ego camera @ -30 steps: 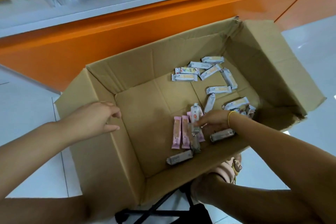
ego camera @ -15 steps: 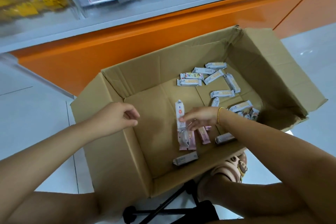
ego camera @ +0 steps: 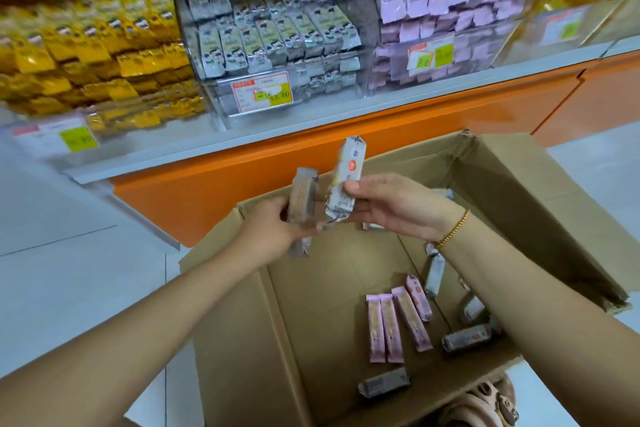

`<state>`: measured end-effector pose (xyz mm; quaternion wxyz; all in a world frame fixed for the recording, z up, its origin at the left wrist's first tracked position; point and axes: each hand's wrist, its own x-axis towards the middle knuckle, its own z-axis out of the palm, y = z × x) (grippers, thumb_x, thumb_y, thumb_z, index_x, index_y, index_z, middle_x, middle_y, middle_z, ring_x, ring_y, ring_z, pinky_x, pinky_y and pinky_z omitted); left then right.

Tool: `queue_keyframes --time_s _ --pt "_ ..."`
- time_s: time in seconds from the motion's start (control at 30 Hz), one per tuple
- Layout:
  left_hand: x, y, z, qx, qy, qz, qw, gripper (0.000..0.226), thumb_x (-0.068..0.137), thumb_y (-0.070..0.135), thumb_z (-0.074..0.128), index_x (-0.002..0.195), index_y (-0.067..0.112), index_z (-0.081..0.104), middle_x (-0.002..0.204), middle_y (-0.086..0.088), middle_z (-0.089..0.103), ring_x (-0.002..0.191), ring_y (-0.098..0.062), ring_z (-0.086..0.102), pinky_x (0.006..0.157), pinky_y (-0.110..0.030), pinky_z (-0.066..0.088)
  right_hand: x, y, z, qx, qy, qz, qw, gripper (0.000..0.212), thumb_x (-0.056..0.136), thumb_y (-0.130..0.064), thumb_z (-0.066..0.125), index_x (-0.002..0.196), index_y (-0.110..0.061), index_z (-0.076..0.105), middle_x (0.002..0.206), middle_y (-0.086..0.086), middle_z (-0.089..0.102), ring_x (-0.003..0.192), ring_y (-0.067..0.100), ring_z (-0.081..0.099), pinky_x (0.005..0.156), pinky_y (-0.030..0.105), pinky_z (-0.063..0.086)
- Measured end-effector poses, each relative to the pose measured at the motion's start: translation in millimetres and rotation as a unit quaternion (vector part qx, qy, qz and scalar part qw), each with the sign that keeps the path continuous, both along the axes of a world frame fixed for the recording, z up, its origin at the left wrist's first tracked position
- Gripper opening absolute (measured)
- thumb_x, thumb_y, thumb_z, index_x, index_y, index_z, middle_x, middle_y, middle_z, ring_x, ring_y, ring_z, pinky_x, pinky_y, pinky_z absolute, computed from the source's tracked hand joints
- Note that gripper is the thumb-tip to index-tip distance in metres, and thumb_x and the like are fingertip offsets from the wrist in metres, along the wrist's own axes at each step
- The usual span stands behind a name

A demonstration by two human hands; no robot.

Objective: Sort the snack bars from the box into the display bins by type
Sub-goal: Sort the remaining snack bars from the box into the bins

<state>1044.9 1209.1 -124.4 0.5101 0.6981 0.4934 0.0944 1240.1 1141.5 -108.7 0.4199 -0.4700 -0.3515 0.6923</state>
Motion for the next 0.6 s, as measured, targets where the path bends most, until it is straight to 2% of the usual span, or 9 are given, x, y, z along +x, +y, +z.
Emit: queue_keyframes --time_s 0.03,0.1,0.2,0.27,0.3,0.33,0.4,0.5,0.6 --pt "-1.4 3.8 5.1 -0.083 -0.055 0.04 0.994 0.048 0.079 0.019 0.073 0.124 0.013 0.058 0.106 -0.001 0.069 0.089 -0.014 0.065 0.065 -0.021 0.048 4.3 1.7 6.2 0.006 -0.031 -0.018 0.999 0.036 0.081 -0.025 0.057 0.108 -0.002 0.062 0.106 0.012 0.071 0.101 0.021 0.067 0.093 0.031 0.053" --pt "-3.0 7.4 17.5 -0.245 -0.174 0.098 0.949 0.039 0.081 0.009 0.066 0.119 0.006 0.058 0.101 -0.008 0.07 0.083 -0.019 0.066 0.061 -0.027 0.053 10.5 4.0 13.7 0.03 -0.144 -0.035 0.988 0.046 0.077 -0.03 0.062 0.113 -0.002 0.059 0.109 0.013 0.07 0.101 0.022 0.067 0.092 0.033 0.054" --pt "-4.6 11.6 31.8 -0.358 -0.282 0.108 0.883 0.034 0.072 0.007 0.061 0.106 0.005 0.063 0.101 -0.016 0.068 0.083 -0.024 0.066 0.067 -0.032 0.058 8.9 5.1 21.4 0.061 -0.243 -0.02 0.968 0.059 0.07 -0.036 0.069 0.12 -0.009 0.053 0.11 0.008 0.068 0.095 0.017 0.069 0.083 0.031 0.057" --pt "-5.9 15.7 37.0 -0.381 -0.319 0.087 0.863 0.037 0.069 0.008 0.067 0.105 0.004 0.066 0.104 -0.017 0.069 0.084 -0.025 0.068 0.072 -0.035 0.059 1.0 4.6 26.2 0.086 -0.261 -0.028 0.961 0.051 0.072 -0.036 0.07 0.112 -0.009 0.053 0.099 0.005 0.069 0.081 0.013 0.071 0.067 0.023 0.057" --pt "-6.2 18.1 38.2 -0.38 -0.331 0.072 0.861 0.043 0.063 0.011 0.077 0.105 0.003 0.069 0.105 -0.017 0.07 0.085 -0.025 0.069 0.072 -0.036 0.06 -4.2 4.7 28.7 0.101 -0.28 -0.047 0.953 0.046 0.073 -0.036 0.07 0.103 -0.007 0.053 0.089 0.005 0.068 0.071 0.011 0.07 0.058 0.02 0.054" --pt "-6.5 19.5 39.4 -0.377 -0.34 0.054 0.86 0.054 0.054 0.015 0.088 0.104 0.004 0.072 0.107 -0.017 0.07 0.086 -0.024 0.07 0.07 -0.034 0.059 -9.2 4.9 29.6 0.114 -0.305 -0.073 0.943 0.044 0.072 -0.039 0.071 0.093 -0.007 0.05 0.079 0.006 0.063 0.061 0.011 0.066 0.051 0.02 0.051" --pt "-7.7 22.8 38.9 -0.366 -0.349 0.03 0.862 0.066 0.039 0.022 0.096 0.101 0.007 0.075 0.11 -0.015 0.07 0.089 -0.022 0.07 0.07 -0.03 0.058 -19.1 5.6 28.7 0.13 -0.35 -0.113 0.921 0.049 0.066 -0.05 0.07 0.082 -0.013 0.043 0.067 0.005 0.053 0.056 0.019 0.061 0.046 0.025 0.048" --pt "-8.3 25.7 37.8 -0.36 -0.362 0.036 0.859 0.068 0.037 0.023 0.097 0.1 0.008 0.075 0.109 -0.015 0.07 0.089 -0.02 0.071 0.069 -0.028 0.057 -31.3 5.8 24.6 0.149 -0.398 -0.152 0.892 0.049 0.066 -0.054 0.071 0.097 -0.025 0.048 0.073 0.005 0.063 0.062 0.02 0.064 0.051 0.032 0.054" --pt "-7.6 26.2 38.1 -0.365 -0.386 0.059 0.845 0.059 0.046 0.018 0.094 0.1 0.005 0.075 0.107 -0.016 0.07 0.088 -0.022 0.071 0.069 -0.03 0.058 -37.7 4.6 25.2 0.19 -0.488 -0.181 0.832 0.054 0.077 -0.046 0.072 0.125 -0.027 0.053 0.082 -0.006 0.066 0.067 0.007 0.063 0.061 0.026 0.053"
